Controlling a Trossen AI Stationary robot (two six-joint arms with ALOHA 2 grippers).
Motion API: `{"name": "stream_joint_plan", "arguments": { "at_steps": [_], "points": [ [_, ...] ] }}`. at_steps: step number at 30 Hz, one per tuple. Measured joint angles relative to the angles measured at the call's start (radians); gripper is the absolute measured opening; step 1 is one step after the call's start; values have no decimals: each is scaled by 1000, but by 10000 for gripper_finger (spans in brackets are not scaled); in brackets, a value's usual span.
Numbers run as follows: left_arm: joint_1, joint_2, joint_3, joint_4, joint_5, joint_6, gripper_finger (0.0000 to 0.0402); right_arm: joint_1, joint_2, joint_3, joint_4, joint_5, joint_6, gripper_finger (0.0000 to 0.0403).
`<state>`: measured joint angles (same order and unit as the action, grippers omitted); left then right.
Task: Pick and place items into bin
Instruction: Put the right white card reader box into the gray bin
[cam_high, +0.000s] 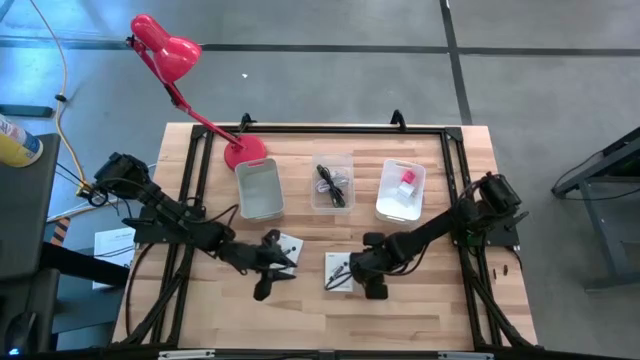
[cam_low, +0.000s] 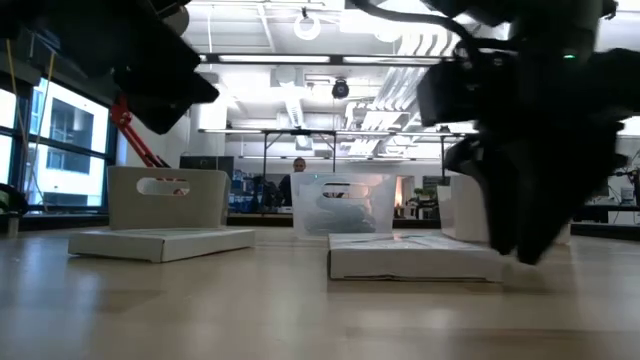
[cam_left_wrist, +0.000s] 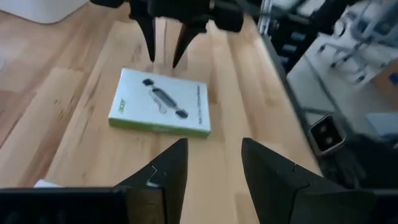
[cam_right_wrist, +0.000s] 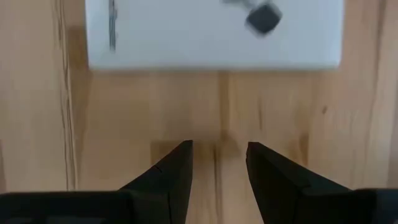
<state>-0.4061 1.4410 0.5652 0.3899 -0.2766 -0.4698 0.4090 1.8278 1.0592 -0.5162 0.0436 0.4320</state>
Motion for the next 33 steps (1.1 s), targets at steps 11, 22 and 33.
{"name": "stream_joint_plan", "arguments": {
  "at_steps": [11,22,33],
  "points": [
    [71,43,11,34,37,-342,138,3,0,0,12,2,-6,142],
    [121,225,190,-4,154,-377,138,1,0,0,37,14,-56,142],
    [151,366,285,-107,258,-530,138,1,0,0,1,10,-108,142]
  ]
}}
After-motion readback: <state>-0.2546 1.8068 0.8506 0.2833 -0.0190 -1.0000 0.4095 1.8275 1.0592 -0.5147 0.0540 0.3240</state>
